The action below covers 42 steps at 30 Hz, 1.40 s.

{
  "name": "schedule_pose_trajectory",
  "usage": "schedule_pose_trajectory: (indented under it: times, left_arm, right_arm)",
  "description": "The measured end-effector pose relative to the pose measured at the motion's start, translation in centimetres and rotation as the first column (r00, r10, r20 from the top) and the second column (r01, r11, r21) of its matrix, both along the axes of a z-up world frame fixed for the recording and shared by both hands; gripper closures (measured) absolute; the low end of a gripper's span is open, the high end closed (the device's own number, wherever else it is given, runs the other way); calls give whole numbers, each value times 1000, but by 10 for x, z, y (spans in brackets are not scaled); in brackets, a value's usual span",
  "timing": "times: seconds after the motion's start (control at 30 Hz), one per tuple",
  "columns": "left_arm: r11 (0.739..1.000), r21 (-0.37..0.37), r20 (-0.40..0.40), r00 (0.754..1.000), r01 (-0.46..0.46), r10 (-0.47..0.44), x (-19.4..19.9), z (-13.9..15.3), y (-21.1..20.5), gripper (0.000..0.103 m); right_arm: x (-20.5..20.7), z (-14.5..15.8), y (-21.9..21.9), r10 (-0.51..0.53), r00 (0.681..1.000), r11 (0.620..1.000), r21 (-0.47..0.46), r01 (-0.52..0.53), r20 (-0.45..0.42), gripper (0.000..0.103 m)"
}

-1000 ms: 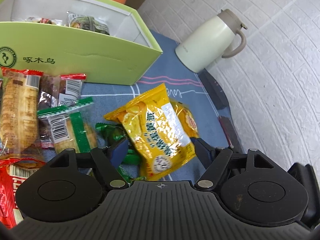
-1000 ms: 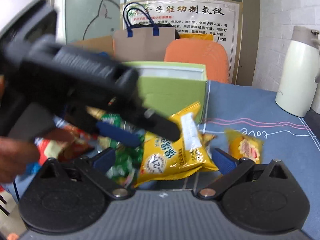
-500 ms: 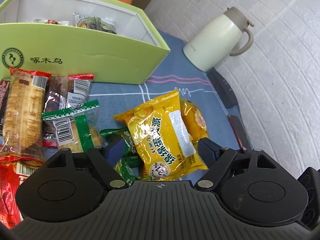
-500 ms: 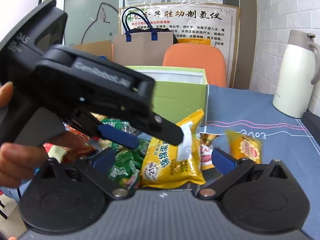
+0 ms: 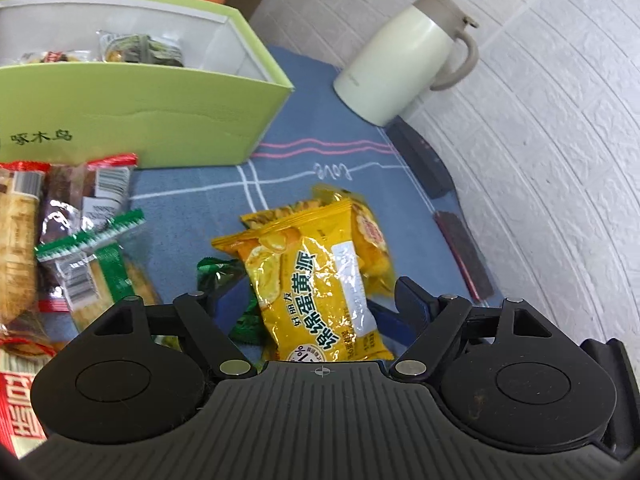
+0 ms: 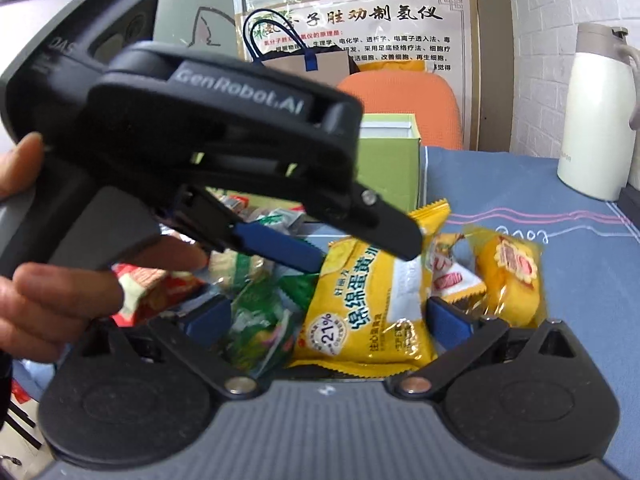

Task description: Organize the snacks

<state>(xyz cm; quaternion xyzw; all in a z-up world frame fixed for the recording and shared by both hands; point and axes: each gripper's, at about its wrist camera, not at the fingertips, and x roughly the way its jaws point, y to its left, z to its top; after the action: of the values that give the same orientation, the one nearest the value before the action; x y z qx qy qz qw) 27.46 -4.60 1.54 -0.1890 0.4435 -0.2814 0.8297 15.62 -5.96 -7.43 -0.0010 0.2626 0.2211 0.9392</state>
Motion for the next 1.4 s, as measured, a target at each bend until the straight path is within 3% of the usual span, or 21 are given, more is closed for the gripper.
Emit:
schedule_pose_trajectory:
  times: [0.13,0.37,0.7,0.87,0.97,1.07,1.17,1.4]
  left_arm:
    - [1000,9,11,1000,26,-26,-13,1,-6,38]
    - [997,-42,14,998,69,-69,-28,1,-20,38]
    - [995,-102,-54,998,21,-27,-46,-4,6,39]
    - [990,-128,-41,997,64,-70,-51,1,-5,39]
    - [996,-69,-91,994,60,-66,-43,-10,-15,42]
    - [996,-68,-159,984,66,-76,-42,-25,-14,44]
    - [999,-42,-158,987,25,-31,-40,-34,-6,53]
    - [994,-64,-168,983,-91,79,-10,-37,20,52]
  right_arm:
    - [-14,-3,-4,-18,1000,1000,20,19,-23,0]
    - [-38,-4,-17,-82,996,996,21,82,-25,1]
    - [-44,-11,-40,-154,988,988,23,155,-31,1]
    - [-40,-12,-40,-160,986,987,16,161,-38,0]
    - [-41,-15,-38,-150,988,989,3,150,-34,1]
    - [-43,-18,-40,-152,988,988,-5,152,-39,1]
    - [-40,-20,-44,-152,987,988,14,152,-52,1]
    - [-37,-18,-44,-152,988,988,10,153,-32,0]
